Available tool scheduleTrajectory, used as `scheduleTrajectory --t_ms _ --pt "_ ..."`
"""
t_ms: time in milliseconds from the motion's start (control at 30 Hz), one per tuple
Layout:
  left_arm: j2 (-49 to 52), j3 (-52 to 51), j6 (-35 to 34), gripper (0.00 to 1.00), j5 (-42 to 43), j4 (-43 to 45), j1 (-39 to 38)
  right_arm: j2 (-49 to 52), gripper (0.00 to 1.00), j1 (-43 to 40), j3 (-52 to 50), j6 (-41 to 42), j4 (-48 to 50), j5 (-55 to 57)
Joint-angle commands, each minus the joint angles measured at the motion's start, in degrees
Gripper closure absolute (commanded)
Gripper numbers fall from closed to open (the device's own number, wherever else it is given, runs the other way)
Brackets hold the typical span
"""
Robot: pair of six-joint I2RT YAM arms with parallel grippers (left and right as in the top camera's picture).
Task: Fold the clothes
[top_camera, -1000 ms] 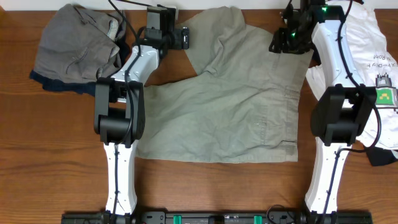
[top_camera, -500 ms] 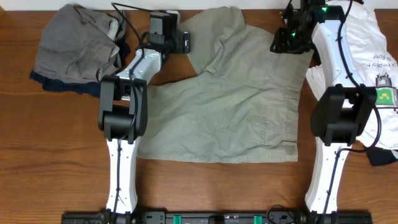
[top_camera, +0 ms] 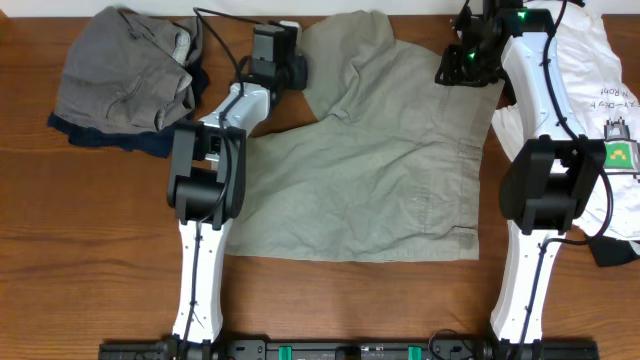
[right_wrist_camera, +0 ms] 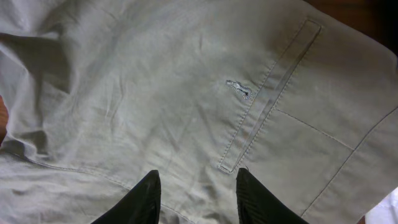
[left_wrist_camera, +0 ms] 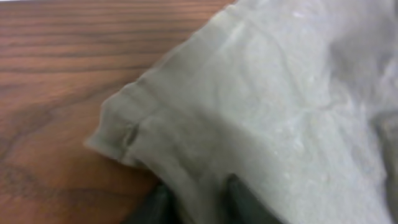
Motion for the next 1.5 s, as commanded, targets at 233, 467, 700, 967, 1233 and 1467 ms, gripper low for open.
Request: scheduleTrajectory --t_ms 233,467,700,967,1233,1467 --pt "-1.0 0.8 -7.1 0.94 -7.4 -4.2 2.1 0.2 0.62 1.5 0.9 -1.1 -0.2 -0.4" --pt "-9.4 0.8 -8.8 0.94 -11.3 -20.3 5.3 0.2 0.62 2.1 0.9 -1.0 -0.1 -0.5" --pt "-16.7 0.8 -8.7 0.94 -11.3 -38.6 7.3 0.2 0.63 2.7 0.9 -0.3 -1.3 -0.5" --pt "-18.8 0.8 -7.1 0.36 -11.3 -49.3 7.6 0.0 0.66 3.0 0.9 2.9 -1.2 -0.4" --pt "-24.5 0.8 -7.0 0.28 -12.5 -56.8 9.2 -6.2 0.66 2.7 0.9 5.6 -2.7 0.1" --pt "-36.5 0.8 -7.1 0.24 -11.9 -66.2 10.2 -16.6 0.46 3.1 0.9 7.4 -13.2 4.1"
